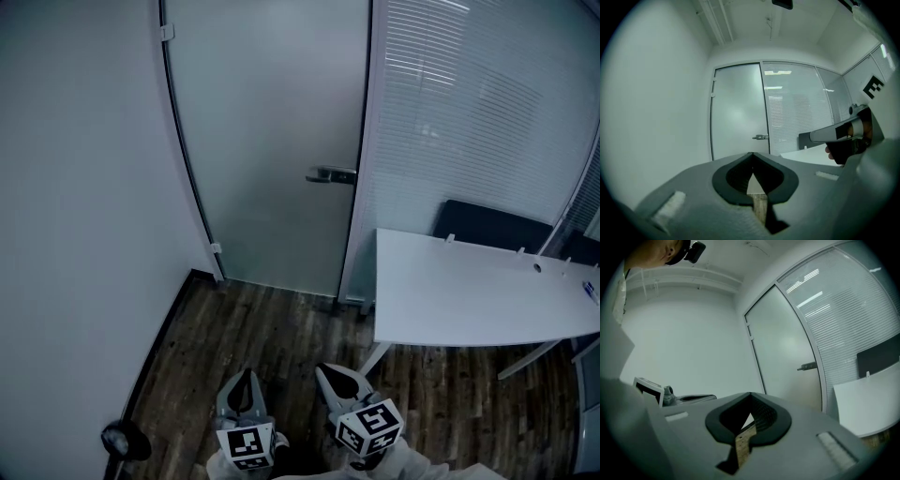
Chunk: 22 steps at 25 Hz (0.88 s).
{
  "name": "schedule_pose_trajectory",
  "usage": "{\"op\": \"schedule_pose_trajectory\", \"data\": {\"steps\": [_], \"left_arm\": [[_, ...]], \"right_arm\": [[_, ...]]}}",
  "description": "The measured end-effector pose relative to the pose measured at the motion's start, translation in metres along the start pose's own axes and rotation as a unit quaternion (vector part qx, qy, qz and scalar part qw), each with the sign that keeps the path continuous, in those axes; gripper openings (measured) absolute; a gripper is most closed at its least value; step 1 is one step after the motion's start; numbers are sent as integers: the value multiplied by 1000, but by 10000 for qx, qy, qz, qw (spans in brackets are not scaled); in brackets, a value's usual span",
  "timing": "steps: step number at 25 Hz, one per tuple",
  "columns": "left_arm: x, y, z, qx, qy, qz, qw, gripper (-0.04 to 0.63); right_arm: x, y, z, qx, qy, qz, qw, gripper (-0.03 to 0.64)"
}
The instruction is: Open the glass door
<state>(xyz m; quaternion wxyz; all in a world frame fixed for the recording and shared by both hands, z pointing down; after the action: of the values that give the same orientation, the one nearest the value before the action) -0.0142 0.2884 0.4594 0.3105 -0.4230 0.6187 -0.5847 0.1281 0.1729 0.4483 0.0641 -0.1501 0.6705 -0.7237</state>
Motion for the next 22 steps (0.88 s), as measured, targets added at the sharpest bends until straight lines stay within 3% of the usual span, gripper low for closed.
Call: {"op": "schedule_pose_trajectory", "data": {"steps": [14, 22], "left_arm": [[101, 34, -111, -18, -248, -14, 9997, 6], [145, 35, -127, -174, -463, -67, 9988, 6]], "right_arm": [[145, 25, -14, 8, -258, 5, 9997, 5], [167, 26, 6, -30, -650, -158, 9978, 5]]}}
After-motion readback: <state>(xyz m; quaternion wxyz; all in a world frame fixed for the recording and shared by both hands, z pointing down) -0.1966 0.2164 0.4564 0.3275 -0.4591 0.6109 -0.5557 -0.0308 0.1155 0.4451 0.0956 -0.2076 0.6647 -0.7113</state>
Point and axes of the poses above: the fingertips, and each gripper's own axes: x forward along the fingers, z to its right, y out of its top, the point moved 5 cm from there along -x, backward along the fingers, and after that the axes turned 11 degrees about -x, right-handed, at the moved point
